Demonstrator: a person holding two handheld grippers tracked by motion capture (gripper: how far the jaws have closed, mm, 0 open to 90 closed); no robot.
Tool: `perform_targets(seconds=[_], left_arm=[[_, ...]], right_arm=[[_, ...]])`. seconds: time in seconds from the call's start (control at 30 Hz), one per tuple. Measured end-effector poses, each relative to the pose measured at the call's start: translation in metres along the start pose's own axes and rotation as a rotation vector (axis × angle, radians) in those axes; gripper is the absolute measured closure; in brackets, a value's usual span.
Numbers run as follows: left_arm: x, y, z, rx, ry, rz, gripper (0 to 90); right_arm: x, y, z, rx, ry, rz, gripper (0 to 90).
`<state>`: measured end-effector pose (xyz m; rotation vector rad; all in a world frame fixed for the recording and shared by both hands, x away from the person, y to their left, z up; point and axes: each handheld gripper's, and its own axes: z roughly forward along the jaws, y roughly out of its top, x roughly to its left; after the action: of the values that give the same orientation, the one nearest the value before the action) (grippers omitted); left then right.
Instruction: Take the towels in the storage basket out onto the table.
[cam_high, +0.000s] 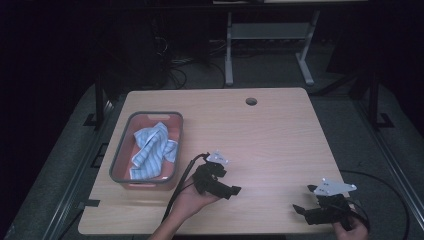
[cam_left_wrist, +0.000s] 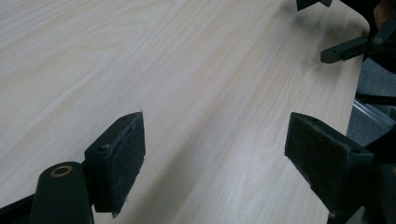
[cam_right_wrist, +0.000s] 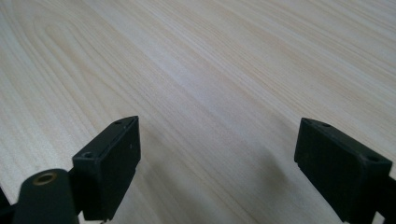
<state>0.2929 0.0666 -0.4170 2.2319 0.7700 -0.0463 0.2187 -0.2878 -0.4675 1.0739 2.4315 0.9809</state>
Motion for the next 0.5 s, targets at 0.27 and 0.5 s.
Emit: perform_targets(seconds=[0.27,0.5], left_arm=[[0.004,0.014,-0.002,0.015,0.008,0.015,19.6],[0.011,0.029,-0.006,0.043,0.013,0.032,19.6]], right_arm=[[0.0,0.0,0.0,-0.004,0.0,-0.002,13.8],[0.001,0.0,0.0,-0.007,0.001,-0.006,13.8]])
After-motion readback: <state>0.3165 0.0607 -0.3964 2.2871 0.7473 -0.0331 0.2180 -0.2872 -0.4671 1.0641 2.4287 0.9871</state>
